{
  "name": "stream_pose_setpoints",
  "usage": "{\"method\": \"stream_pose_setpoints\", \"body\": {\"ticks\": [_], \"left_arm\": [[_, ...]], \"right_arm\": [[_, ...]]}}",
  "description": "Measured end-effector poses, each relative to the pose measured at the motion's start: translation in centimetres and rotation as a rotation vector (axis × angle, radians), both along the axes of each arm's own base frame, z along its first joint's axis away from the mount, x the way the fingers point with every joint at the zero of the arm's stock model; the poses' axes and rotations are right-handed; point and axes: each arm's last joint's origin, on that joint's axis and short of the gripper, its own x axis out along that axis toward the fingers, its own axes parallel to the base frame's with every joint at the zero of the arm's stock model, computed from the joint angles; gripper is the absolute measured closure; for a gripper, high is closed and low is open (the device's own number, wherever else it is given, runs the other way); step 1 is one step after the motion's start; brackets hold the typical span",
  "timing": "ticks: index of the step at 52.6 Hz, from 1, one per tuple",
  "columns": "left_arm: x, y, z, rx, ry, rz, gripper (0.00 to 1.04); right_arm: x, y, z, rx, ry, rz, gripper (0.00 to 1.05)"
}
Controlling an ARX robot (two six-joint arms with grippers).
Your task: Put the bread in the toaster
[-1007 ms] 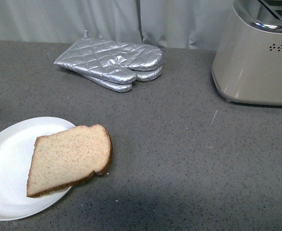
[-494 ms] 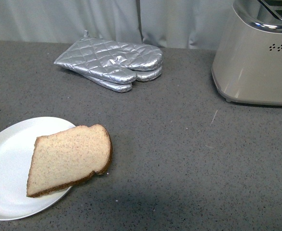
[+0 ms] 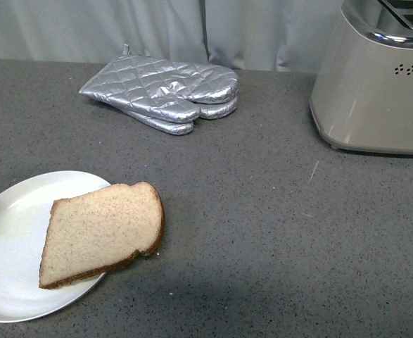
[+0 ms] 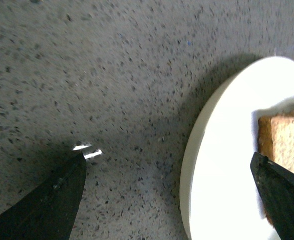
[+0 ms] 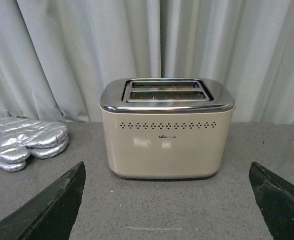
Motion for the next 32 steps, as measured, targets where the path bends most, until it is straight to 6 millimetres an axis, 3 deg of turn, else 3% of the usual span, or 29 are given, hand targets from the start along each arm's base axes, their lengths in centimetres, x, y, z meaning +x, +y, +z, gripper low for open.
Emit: {"method": "stream_pose_setpoints", "body": {"ticks": [17, 32], "left_arm": [[-0.4, -1.4, -0.1, 0.114, 0.005, -0.182, 0.07], [-0.7, -1.6, -0.5, 0.182, 0.033, -0.208, 0.5]], "right_arm": [[0.0, 0.0, 0.0, 0.0, 0.0, 0.0, 0.09], [0.0, 0.0, 0.0, 0.0, 0.0, 0.0, 0.09]]}}
